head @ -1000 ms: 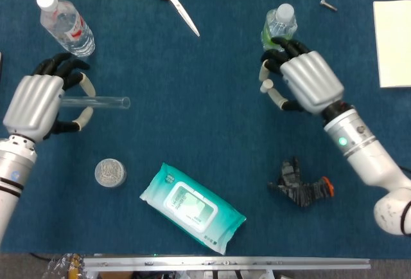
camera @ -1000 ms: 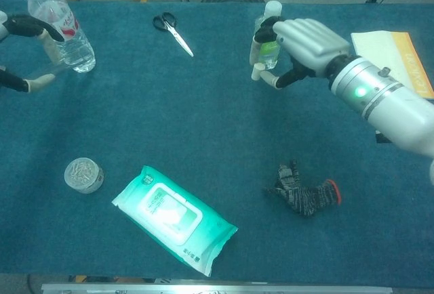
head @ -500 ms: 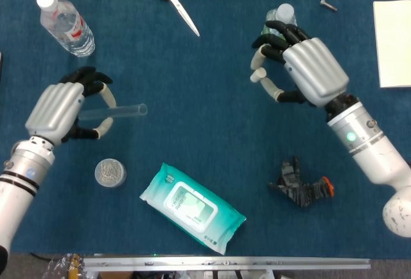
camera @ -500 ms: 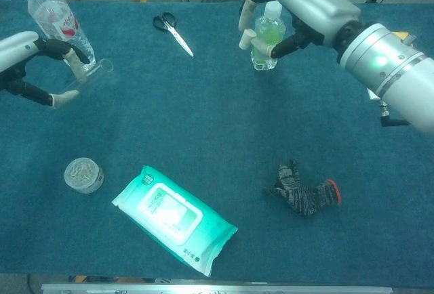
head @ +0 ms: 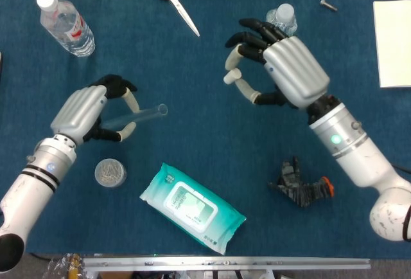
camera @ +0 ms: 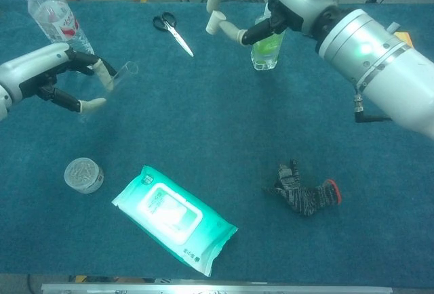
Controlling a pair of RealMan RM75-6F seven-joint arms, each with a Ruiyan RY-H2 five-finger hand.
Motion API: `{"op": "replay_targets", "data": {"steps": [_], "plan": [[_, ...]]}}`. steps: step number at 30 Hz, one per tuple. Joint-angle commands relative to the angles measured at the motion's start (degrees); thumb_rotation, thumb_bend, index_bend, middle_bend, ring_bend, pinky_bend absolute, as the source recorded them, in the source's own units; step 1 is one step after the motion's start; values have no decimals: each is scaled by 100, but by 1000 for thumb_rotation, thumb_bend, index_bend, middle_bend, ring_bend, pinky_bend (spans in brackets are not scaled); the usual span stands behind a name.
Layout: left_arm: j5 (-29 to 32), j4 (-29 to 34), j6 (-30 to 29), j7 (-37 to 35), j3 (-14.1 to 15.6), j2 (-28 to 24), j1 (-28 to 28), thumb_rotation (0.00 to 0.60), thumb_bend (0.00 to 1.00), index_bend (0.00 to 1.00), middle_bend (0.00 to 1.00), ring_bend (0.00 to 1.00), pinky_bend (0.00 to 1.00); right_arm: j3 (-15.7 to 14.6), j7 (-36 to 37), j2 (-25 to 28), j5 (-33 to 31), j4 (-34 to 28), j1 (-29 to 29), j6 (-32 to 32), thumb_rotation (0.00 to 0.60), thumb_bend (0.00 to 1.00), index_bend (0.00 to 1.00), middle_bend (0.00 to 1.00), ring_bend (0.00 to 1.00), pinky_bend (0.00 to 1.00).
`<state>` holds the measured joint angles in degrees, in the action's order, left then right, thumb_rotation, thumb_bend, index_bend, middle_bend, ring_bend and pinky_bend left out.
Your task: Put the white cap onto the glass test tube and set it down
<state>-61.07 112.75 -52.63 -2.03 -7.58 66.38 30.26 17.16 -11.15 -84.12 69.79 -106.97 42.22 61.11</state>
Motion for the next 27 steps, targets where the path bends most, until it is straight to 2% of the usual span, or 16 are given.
{"op": "replay_targets", "data": {"steps": [1, 10, 27], "plan": [[154, 16, 66, -9, -41, 85, 82, 600, 341, 535, 248, 109, 136, 43, 11, -98, -36, -22, 66, 15, 600, 440, 619, 322, 118, 168], [545, 68, 344, -270, -206, 146, 297, 600, 340, 535, 248, 109, 136, 26, -55, -371, -214, -25, 204, 11, 600, 439, 619, 322, 118, 168], [835, -22, 377, -262, -218, 330, 506, 600, 340, 535, 244, 109, 135, -9, -170, -661, -348, -2, 388, 7, 600, 440, 619, 322, 118, 168]]}}
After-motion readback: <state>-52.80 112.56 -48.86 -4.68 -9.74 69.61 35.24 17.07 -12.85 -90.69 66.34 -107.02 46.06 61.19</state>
